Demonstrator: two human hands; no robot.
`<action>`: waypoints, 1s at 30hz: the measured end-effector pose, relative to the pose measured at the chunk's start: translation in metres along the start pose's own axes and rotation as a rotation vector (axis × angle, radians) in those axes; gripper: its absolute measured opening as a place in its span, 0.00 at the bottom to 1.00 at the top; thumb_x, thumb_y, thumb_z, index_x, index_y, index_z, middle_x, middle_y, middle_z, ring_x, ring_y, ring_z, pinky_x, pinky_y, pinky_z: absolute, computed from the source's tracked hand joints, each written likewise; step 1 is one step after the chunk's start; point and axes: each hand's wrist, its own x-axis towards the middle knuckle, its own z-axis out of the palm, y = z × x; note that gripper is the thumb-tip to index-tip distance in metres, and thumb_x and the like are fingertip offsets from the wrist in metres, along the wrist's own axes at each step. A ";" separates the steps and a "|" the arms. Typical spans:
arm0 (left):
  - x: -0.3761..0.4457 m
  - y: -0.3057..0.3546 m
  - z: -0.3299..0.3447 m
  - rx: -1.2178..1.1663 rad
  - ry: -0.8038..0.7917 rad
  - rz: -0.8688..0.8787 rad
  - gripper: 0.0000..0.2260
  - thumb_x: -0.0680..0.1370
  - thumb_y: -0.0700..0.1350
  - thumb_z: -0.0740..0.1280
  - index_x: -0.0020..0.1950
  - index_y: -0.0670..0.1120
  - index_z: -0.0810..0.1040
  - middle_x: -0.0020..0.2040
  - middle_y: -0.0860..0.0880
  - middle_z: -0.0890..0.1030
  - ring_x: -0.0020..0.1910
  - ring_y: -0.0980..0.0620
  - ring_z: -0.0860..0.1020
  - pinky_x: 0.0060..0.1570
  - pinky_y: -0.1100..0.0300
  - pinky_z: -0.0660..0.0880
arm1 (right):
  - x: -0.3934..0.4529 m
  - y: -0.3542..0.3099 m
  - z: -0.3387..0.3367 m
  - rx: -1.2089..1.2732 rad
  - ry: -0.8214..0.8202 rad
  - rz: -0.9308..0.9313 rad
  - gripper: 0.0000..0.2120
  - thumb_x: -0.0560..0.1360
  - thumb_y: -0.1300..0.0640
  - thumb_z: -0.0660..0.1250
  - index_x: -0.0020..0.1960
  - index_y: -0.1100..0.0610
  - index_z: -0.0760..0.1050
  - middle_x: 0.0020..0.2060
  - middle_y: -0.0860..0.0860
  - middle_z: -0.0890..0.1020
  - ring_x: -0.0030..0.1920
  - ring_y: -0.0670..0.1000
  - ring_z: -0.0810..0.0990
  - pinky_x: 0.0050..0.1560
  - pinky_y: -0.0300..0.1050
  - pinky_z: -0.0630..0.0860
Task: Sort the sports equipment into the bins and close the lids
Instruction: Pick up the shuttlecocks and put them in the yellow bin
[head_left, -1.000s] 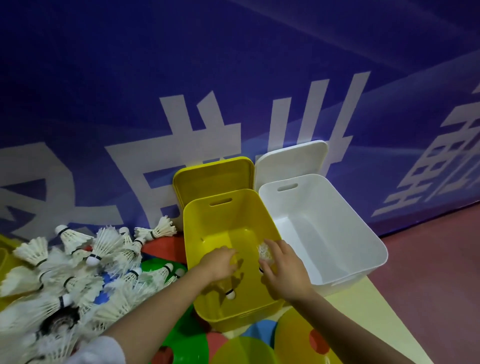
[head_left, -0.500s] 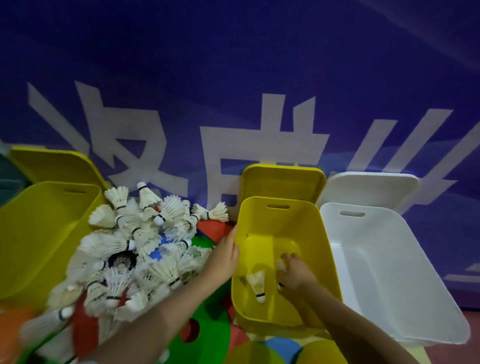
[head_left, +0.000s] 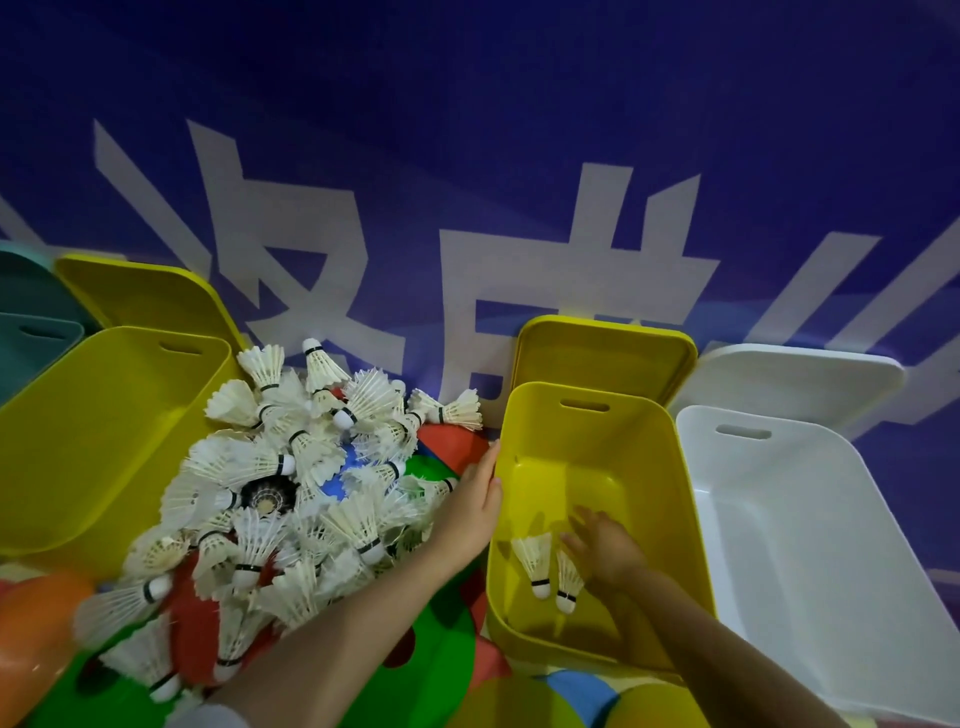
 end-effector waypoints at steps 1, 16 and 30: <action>-0.001 0.001 -0.002 0.007 0.001 0.001 0.22 0.83 0.50 0.53 0.77 0.59 0.52 0.70 0.50 0.68 0.45 0.65 0.70 0.54 0.56 0.73 | -0.001 -0.005 -0.008 0.059 0.041 0.007 0.28 0.78 0.45 0.61 0.75 0.54 0.61 0.68 0.57 0.70 0.66 0.56 0.71 0.62 0.45 0.69; -0.054 -0.027 -0.145 0.459 0.123 0.062 0.23 0.78 0.59 0.61 0.71 0.53 0.68 0.68 0.54 0.67 0.66 0.52 0.68 0.58 0.56 0.72 | -0.077 -0.154 -0.039 0.356 0.383 -0.387 0.15 0.79 0.54 0.63 0.66 0.51 0.72 0.55 0.45 0.77 0.53 0.43 0.76 0.52 0.36 0.72; -0.064 -0.063 -0.165 0.246 -0.075 -0.137 0.27 0.74 0.47 0.69 0.72 0.57 0.66 0.68 0.50 0.69 0.61 0.52 0.73 0.57 0.64 0.70 | -0.061 -0.199 0.042 -0.044 0.077 -0.333 0.28 0.78 0.49 0.61 0.76 0.48 0.56 0.71 0.51 0.66 0.71 0.53 0.65 0.69 0.47 0.64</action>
